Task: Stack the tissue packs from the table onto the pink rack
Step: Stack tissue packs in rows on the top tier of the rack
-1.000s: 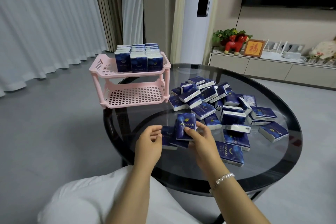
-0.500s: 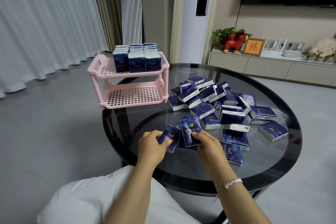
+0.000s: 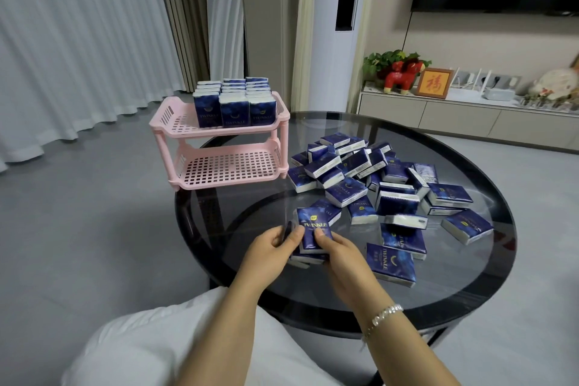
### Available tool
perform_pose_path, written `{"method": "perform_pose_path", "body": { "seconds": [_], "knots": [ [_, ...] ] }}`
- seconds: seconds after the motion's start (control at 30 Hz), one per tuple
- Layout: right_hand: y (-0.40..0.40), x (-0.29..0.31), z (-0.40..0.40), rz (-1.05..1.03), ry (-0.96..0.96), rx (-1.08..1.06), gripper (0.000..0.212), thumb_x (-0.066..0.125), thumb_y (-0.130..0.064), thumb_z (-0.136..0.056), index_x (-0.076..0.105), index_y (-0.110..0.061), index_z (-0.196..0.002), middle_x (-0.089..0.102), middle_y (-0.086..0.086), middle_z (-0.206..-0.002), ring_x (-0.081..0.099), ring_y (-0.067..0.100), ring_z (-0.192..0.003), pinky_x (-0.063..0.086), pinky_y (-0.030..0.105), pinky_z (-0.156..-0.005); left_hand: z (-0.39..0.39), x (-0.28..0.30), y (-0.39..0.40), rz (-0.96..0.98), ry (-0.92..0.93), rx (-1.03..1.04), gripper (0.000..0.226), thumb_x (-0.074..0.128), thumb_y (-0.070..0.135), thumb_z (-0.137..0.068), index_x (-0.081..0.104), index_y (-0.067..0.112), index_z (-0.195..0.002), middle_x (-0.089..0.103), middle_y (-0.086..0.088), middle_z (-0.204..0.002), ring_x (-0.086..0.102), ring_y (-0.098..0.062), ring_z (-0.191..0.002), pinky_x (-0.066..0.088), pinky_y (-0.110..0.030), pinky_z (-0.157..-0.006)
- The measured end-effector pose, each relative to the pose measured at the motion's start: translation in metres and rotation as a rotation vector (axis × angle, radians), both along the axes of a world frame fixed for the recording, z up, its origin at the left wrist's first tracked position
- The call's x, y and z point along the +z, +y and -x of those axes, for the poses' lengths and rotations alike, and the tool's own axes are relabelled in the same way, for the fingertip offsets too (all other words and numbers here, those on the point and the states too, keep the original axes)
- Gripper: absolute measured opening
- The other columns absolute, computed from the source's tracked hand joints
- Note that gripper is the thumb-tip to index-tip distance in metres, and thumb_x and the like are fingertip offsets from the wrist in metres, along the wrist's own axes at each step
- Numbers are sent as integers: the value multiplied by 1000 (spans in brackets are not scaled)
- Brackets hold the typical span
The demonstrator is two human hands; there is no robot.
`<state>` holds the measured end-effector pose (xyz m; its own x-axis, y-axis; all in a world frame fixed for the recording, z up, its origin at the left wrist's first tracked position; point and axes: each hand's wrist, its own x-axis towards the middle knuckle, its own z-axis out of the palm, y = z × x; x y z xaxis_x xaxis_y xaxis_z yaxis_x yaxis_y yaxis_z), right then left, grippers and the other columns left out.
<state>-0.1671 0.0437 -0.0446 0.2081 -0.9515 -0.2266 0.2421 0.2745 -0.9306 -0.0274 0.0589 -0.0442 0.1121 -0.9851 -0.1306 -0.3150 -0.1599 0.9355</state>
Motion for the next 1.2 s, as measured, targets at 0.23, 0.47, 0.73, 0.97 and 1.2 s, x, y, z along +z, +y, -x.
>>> {"method": "perform_pose_path", "body": {
  "seconds": [0.23,0.47,0.73,0.97,1.2],
  "knots": [
    [-4,1,1,148,-69,193,30,38,-16,-100,58,-9,-121,66,9,-120,59,21,-115,40,37,-106,-8,5,-1,38,160,43,46,73,38,-78,59,27,-120,68,11,-112,63,-2,-102,46,-20,-86],
    [-22,4,32,309,340,453,70,55,-2,-91,26,-39,-142,39,-16,-139,41,10,-128,41,25,-103,-28,5,0,22,-122,-114,67,80,23,-71,41,44,-122,51,13,-129,48,-1,-116,40,-19,-92],
    [-46,22,37,416,639,585,71,72,-16,-81,35,-45,-135,54,-16,-123,60,6,-102,50,28,-93,-28,4,-2,-3,-306,-196,102,79,31,-74,12,33,-151,25,12,-144,21,-7,-138,23,-27,-112],
    [-55,32,24,479,707,559,55,75,-18,-77,44,-34,-119,57,-15,-113,57,2,-90,48,18,-82,-26,12,-5,6,-347,-211,82,69,31,-83,22,33,-149,33,11,-142,27,-10,-137,28,-31,-112],
    [-75,64,-10,575,641,528,57,77,-17,-75,47,-24,-122,62,-1,-116,59,18,-107,49,26,-90,-54,57,-18,-58,-445,-234,95,55,39,-92,-19,24,-149,-1,8,-159,-4,-15,-147,12,-41,-120]
  ]
}}
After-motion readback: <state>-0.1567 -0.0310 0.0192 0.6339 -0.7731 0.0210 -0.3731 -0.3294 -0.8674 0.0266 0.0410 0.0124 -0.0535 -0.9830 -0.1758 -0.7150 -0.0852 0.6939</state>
